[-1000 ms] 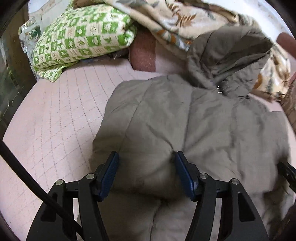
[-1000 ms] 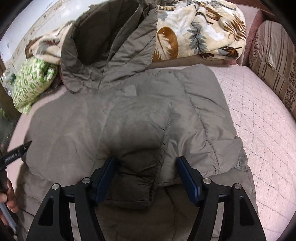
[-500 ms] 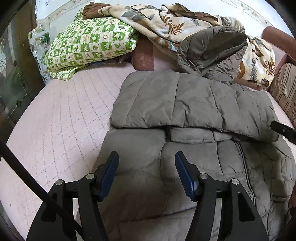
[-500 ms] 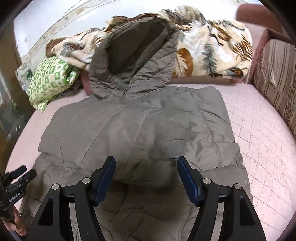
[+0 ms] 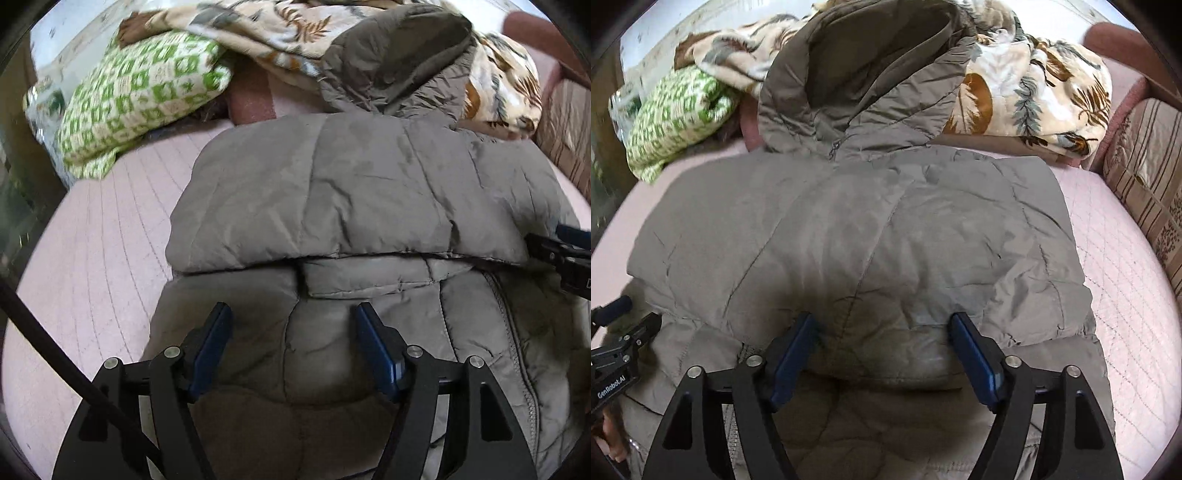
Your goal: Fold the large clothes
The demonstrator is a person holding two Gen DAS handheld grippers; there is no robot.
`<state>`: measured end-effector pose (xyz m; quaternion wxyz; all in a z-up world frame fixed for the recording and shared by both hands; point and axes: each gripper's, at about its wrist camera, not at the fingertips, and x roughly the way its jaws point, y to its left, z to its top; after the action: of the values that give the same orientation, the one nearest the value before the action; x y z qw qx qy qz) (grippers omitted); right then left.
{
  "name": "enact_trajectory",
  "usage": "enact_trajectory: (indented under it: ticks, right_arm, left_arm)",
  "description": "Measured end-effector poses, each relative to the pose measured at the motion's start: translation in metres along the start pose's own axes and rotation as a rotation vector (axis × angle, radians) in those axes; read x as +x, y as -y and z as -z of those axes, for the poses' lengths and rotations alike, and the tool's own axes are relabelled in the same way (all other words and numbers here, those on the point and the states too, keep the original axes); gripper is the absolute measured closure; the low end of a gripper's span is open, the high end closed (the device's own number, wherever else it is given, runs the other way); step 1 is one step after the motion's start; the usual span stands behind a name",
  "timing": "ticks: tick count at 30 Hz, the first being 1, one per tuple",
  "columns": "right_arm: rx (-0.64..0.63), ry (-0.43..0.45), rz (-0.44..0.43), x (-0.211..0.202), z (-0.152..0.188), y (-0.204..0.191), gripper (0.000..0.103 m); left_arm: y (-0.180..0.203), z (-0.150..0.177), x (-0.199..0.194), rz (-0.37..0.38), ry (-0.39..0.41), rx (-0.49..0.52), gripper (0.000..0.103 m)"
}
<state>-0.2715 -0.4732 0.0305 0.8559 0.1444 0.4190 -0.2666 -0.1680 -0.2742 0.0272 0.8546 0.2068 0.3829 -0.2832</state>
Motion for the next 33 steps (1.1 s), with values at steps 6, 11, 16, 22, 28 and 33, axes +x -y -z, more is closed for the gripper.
enact_trajectory:
  ticks: [6, 11, 16, 22, 28, 33]
  right_arm:
    - [-0.007, 0.013, 0.007, -0.002, 0.002, -0.002, 0.019]
    - [0.061, 0.058, -0.057, -0.022, 0.001, 0.006, 0.019]
    - [0.092, 0.103, -0.093, -0.04, 0.0, 0.009, 0.019]
    - [0.102, 0.123, -0.115, -0.048, -0.002, 0.009, 0.019]
    - [0.125, 0.12, -0.129, -0.051, -0.003, 0.015, 0.019]
    - [0.137, 0.13, -0.13, -0.061, 0.0, 0.019, 0.019]
  left_arm:
    - [-0.003, -0.004, -0.017, 0.017, 0.063, -0.008, 0.034]
    - [-0.005, -0.007, -0.035, 0.039, 0.142, -0.027, 0.034]
    - [0.001, -0.007, -0.037, 0.041, 0.15, -0.012, 0.034]
    - [0.003, -0.008, -0.038, 0.051, 0.152, -0.013, 0.034]
    - [0.006, -0.009, -0.041, 0.052, 0.167, -0.006, 0.034]
    - [0.01, -0.007, -0.05, 0.039, 0.205, 0.017, 0.034]
